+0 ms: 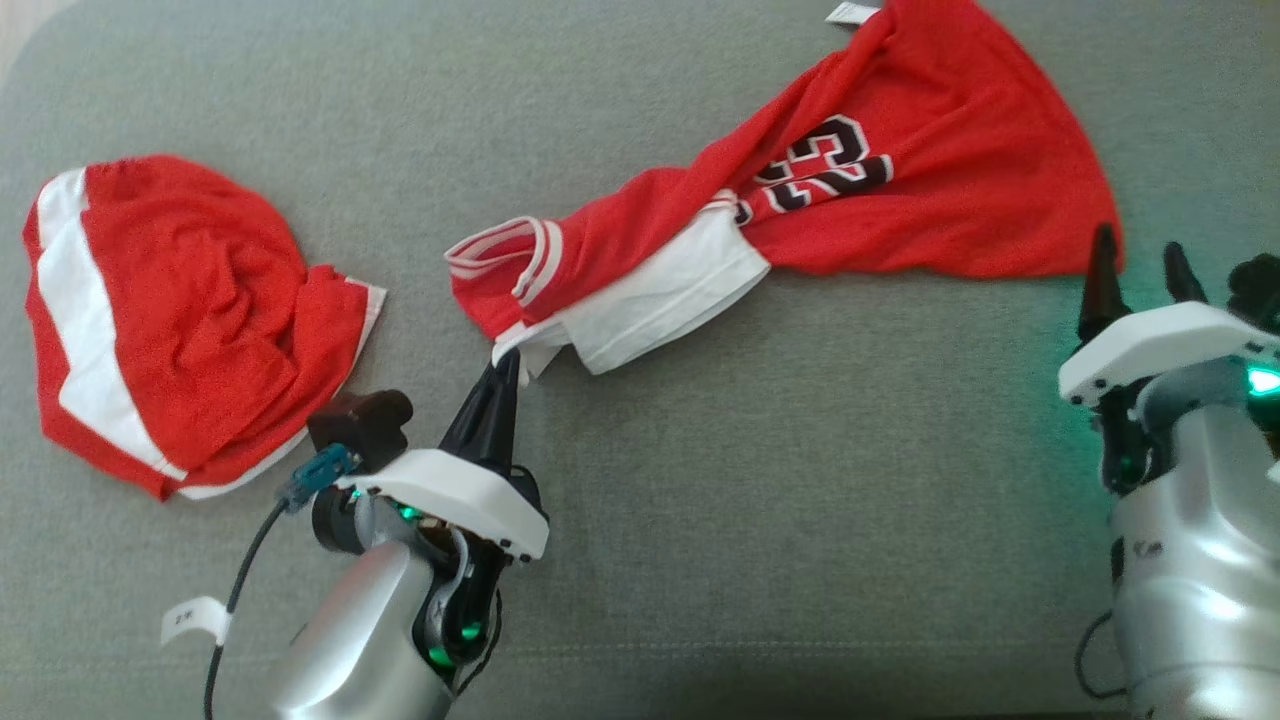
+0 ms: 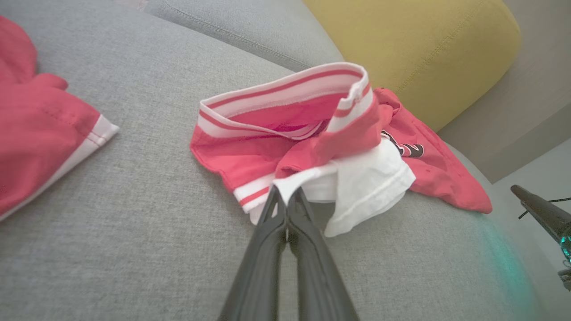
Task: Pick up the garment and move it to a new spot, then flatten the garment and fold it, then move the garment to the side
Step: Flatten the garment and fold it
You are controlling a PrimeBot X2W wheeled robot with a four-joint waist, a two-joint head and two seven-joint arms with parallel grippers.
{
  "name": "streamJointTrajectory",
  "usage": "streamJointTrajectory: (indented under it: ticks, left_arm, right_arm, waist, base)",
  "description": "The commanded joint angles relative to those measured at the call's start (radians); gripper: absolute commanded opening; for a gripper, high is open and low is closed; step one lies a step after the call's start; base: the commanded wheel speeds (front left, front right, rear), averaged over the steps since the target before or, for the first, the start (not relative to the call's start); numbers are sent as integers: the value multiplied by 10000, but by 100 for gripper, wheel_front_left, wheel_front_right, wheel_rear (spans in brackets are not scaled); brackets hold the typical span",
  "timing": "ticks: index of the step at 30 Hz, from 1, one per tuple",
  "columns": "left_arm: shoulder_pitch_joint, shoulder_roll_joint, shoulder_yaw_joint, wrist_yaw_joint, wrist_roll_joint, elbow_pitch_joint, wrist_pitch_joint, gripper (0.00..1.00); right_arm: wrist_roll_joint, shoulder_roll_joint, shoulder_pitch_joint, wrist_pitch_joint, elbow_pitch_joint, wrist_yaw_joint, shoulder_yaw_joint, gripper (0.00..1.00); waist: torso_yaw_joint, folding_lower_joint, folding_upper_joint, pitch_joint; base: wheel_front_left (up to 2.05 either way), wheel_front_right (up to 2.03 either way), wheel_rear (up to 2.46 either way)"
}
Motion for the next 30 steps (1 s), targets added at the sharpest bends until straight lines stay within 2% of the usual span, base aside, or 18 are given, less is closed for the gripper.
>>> streamJointTrajectory:
  ticks: [1,2,6,17,18,19,20,21,30]
  left_arm:
    - [-102,140,359,26,92,-300,-125,0]
    - [-104,120,347,0,160,-434,-127,0]
    - [-120,74,318,-51,247,-598,-130,0]
    - [-200,4,320,-123,307,-634,-132,0]
    - [-208,6,334,-125,305,-623,-132,0]
    - [-217,6,351,-122,302,-612,-132,0]
    - [-223,6,369,-116,297,-607,-132,0]
    - [-226,5,388,-111,294,-607,-132,0]
    - [-89,-9,608,-107,331,-774,-133,0]
  right_arm:
    - [-28,-16,-250,-4,-307,-7,256,100]
    - [-520,-16,-595,79,178,-7,-253,100]
    - [-1456,-16,-1150,147,908,-7,-1198,100]
    - [-3196,-16,-1872,-144,2025,-7,-2854,100]
    - [-3287,-16,-1904,-164,2129,-7,-2935,79]
    - [-3355,-16,-1941,-189,2252,-7,-2978,42]
    - [-3408,-16,-1977,-224,2366,-7,-3001,17]
    - [-3469,-16,-2008,-276,2459,-7,-3004,0]
    - [-4000,-23,-2061,-975,2802,-7,-2272,0]
  waist:
    - [112,0,0,118]
    - [218,0,0,254]
    - [391,0,0,471]
    - [587,0,0,679]
    - [589,0,0,669]
    - [586,0,0,653]
    - [576,0,0,637]
    - [564,0,0,618]
    - [433,0,0,-35]
  base:
    - [0,0,0]
    - [0,0,0]
    - [0,0,0]
    - [0,0,0]
    - [0,0,0]
    - [0,0,0]
    - [0,0,0]
    - [0,0,0]
    - [0,0,0]
